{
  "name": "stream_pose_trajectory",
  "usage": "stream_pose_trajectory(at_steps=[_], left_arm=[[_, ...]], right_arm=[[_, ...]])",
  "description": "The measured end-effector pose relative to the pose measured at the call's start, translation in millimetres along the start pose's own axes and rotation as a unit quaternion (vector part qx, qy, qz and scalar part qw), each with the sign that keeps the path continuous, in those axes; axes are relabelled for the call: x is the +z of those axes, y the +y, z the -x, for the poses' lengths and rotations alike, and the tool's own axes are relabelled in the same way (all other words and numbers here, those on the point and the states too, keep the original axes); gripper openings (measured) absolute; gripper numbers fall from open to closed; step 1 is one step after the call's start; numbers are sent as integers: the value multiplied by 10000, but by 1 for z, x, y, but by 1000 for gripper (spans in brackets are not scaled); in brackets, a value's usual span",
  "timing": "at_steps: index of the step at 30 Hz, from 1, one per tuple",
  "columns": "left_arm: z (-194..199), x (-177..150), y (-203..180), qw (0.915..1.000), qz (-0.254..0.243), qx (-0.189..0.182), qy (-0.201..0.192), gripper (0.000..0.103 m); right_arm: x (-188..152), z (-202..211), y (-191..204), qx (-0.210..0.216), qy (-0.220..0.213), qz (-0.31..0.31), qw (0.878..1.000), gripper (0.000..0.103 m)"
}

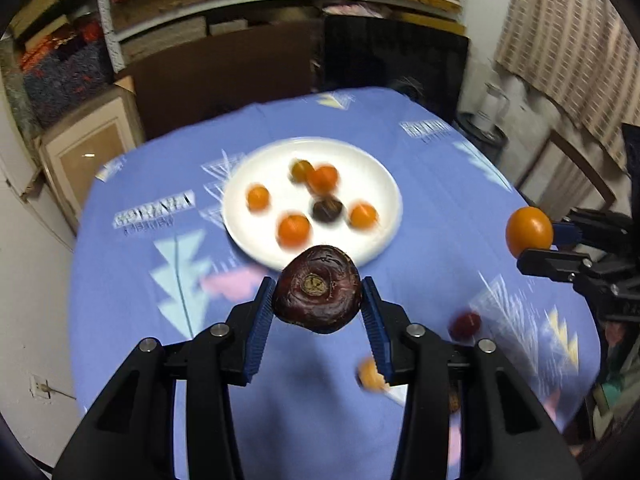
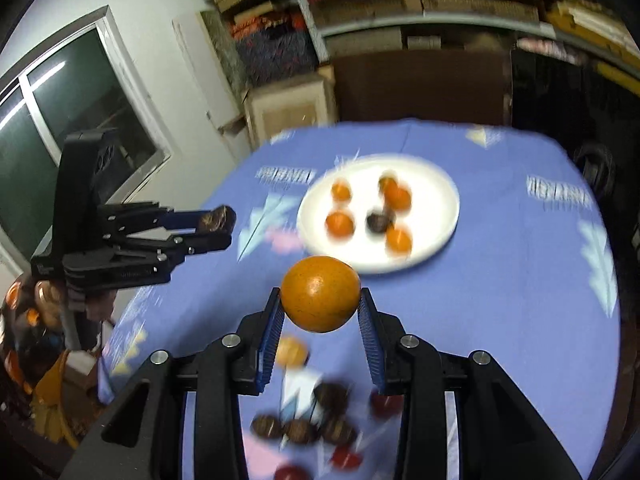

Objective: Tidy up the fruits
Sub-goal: 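Carry both held fruits onto the white plate and open both tools, then move both open tools back over the remaining fruit cluster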

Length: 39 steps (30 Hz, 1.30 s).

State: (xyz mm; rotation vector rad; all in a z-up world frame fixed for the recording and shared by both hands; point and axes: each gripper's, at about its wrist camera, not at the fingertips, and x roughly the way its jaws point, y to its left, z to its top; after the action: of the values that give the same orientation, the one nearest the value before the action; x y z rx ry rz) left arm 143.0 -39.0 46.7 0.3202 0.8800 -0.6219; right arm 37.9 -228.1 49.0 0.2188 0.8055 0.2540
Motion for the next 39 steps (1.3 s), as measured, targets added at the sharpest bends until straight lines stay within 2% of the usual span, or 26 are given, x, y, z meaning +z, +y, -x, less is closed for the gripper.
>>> stream_pose_trajectory(at_steps=[3, 6, 10, 15, 19, 20, 21, 22, 23, 26, 33, 39], left_arm=[[-17, 26, 8, 9998, 171, 140, 4, 43], [-42, 45, 15, 9992, 278, 296, 32, 42], [-82, 61, 21, 9979, 369, 465, 251, 42], [-124, 67, 37, 9960, 608, 408, 514, 42], [-137, 67, 50, 9940, 846, 272, 637, 43], [-138, 66, 52, 9937, 868, 273, 659, 45], [-139, 66, 54, 9936, 860, 289, 678, 48], [-139, 64, 54, 9938, 806, 330, 693, 53], [-138, 63, 54, 9941, 757, 366, 679, 55], [-131, 61, 51, 9954, 655, 405, 562, 67], [-114, 45, 38, 9965, 473, 462, 507, 72], [-87, 9, 19, 9974, 75, 477, 527, 77]], right_arm=[[34, -23, -14, -182, -190, -85, 9996, 38], [55, -51, -32, -343, -201, -367, 9985, 38], [58, -95, -56, -564, -1, -630, 9964, 38], [57, -142, -73, -759, 356, -677, 9942, 38], [57, -174, -76, -935, 576, -507, 9927, 39], [58, -178, -76, -965, 591, -457, 9925, 42], [60, -184, -75, -1057, 587, -388, 9919, 50], [61, -187, -75, -1163, 582, -326, 9910, 75], [62, -188, -75, -1285, 560, -263, 9898, 80], [64, -184, -71, -1242, 443, -93, 9912, 80], [59, -150, -72, -1149, 418, -74, 9925, 80], [30, -93, -65, -858, 295, -194, 9957, 80]])
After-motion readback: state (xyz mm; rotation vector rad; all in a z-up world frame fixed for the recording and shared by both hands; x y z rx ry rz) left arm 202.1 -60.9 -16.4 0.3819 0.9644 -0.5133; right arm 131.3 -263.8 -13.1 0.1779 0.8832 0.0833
